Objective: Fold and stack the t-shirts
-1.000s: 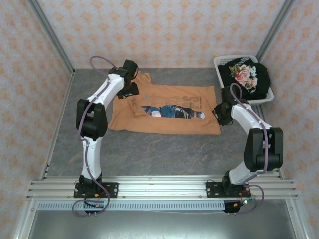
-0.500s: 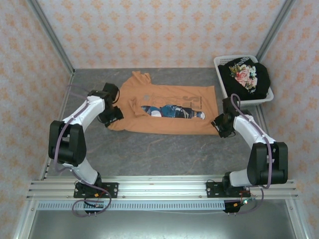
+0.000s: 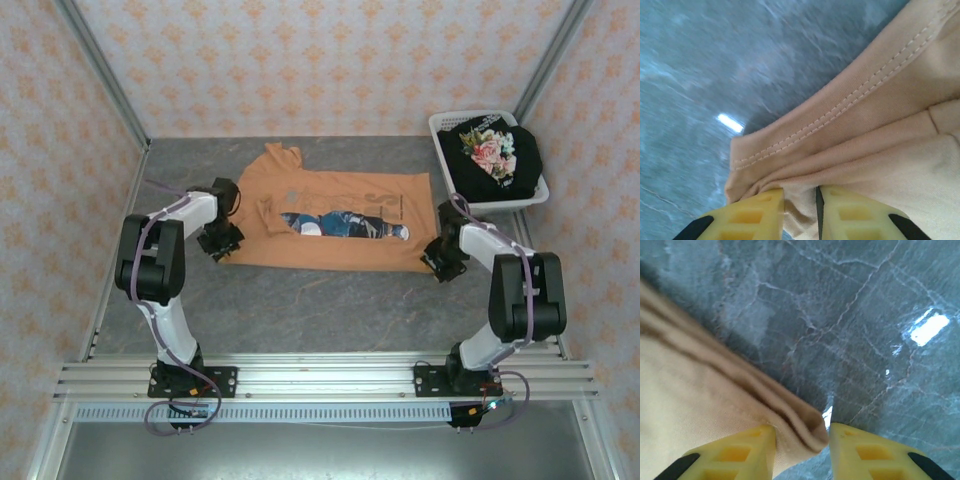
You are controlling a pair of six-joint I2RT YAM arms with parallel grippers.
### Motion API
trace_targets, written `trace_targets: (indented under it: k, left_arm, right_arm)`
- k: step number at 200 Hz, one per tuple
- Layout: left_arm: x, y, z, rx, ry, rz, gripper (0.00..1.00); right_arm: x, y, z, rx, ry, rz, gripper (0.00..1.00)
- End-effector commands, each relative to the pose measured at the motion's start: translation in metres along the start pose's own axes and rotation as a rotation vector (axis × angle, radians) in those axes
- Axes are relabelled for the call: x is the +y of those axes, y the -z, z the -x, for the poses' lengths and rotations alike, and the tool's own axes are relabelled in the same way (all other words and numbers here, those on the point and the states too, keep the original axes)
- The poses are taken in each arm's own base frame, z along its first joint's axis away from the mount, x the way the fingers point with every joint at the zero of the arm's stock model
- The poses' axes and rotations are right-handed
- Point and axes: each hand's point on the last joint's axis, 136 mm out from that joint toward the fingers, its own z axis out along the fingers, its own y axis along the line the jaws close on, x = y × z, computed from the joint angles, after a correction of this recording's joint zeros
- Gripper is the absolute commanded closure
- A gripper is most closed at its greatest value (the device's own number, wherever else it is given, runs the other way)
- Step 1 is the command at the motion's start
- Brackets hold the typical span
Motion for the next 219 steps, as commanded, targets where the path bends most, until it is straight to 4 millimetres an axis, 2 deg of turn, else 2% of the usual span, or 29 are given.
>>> trace_targets:
  k: [1, 33, 60, 76, 89, 112, 128, 142, 159, 171, 191, 219]
  left_arm:
    - [0.026, -0.009, -0.002, 0.0, 0.006, 0.118, 0.8]
    - [0.044, -0.013, -0.031, 0.05, 0.057, 0.123, 0.83]
    - [0.073, -0.008, -0.052, 0.044, 0.082, 0.165, 0.83]
    - [0.086, -0.001, -0.056, 0.022, 0.09, 0.175, 0.82]
    - [0.085, 0.012, -0.052, -0.007, 0.094, 0.15, 0.74]
    - [0.064, 0.052, -0.034, -0.11, 0.127, 0.018, 0.55]
    - [0.036, 0.075, -0.029, -0.145, 0.133, -0.104, 0.45]
    - [0.006, 0.083, -0.033, -0.125, 0.131, -0.209, 0.38]
    - [-0.03, 0.08, -0.041, -0.068, 0.13, -0.315, 0.36]
    - [-0.048, 0.076, -0.044, -0.046, 0.128, -0.353, 0.35]
    - [-0.061, 0.062, -0.046, -0.014, 0.125, -0.343, 0.35]
    - [-0.067, 0.04, -0.047, 0.015, 0.119, -0.309, 0.34]
  right_arm:
    - [-0.01, 0.0, 0.004, -0.01, 0.019, -0.084, 0.67]
    - [-0.024, 0.002, -0.01, 0.038, 0.036, -0.147, 0.67]
    - [-0.04, 0.01, -0.034, 0.059, 0.063, -0.182, 0.67]
    - [-0.047, 0.016, -0.047, 0.049, 0.074, -0.172, 0.67]
    - [-0.045, 0.023, -0.051, 0.029, 0.09, -0.137, 0.65]
    - [-0.021, 0.047, -0.043, -0.067, 0.137, 0.014, 0.57]
    - [-0.001, 0.069, -0.037, -0.124, 0.17, 0.119, 0.52]
    - [0.018, 0.082, -0.035, -0.141, 0.207, 0.205, 0.46]
    - [0.047, 0.089, -0.044, -0.086, 0.256, 0.324, 0.42]
    - [0.064, 0.092, -0.051, -0.049, 0.281, 0.381, 0.42]
    - [0.085, 0.101, -0.058, -0.028, 0.321, 0.449, 0.39]
    - [0.098, 0.109, -0.058, -0.021, 0.317, 0.488, 0.37]
